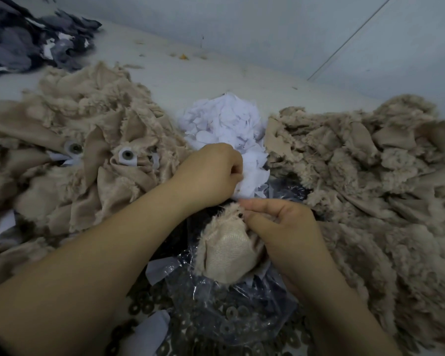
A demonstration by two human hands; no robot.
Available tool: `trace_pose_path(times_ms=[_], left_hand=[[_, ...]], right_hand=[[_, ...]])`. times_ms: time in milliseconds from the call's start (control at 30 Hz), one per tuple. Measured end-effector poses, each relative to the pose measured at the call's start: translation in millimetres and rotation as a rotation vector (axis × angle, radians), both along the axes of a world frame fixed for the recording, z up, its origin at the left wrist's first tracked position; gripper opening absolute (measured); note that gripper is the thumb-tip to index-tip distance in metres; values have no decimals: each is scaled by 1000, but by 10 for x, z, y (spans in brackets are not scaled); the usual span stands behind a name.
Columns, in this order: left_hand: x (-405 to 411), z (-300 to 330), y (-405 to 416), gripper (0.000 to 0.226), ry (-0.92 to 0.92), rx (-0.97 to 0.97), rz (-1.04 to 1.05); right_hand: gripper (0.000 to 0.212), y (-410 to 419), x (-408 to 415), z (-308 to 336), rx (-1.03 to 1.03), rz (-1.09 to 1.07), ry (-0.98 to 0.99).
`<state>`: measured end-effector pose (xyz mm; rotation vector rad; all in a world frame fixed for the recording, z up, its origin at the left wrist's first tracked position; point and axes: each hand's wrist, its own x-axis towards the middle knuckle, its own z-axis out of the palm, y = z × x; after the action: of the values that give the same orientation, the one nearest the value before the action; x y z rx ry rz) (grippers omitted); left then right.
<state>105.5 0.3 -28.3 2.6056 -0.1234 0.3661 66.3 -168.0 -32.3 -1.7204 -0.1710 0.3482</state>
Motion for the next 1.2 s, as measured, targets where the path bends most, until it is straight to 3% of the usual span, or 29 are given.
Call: trace_pose_path(times_ms=[133,300,367,433,500,633,733,900,1067,1200], left_hand=[[-65,6,20,10,-25,-91,-75],[-198,-29,-30,15,69,-363,-205],[-222,-38,-40,17,80,-438,-243],[-223,-46,-33,16,88,-469,-270],[-216,-58,-16,13,87,-444,-258],[-162,-69,76,12,61,-287,-180],[-106,-78,152,7,43,-248,-104],[-39,-114,188,8,-22,-171,16],[60,-165,292,26,55,-11,55],[47,-192,263,16,128,18,5]], right_hand=[[35,-19,9,-7,-21,2,-59],[74,-51,36,-38,-80,14,-124],[69,-45,31,-55,-117,19,-167],[42,-29,36,-58,-132,0,-170],[23,-25,42,-61,-134,-43,-138],[40,-32,31,-70,-87,-75,-137],[25,-32,37,-87,-91,-107,-155],[20,-43,37,-96,-108,-91,-165],[22,-59,6,-44,-136,-37,-210],[23,-39,-32,-31,-146,27,-195]])
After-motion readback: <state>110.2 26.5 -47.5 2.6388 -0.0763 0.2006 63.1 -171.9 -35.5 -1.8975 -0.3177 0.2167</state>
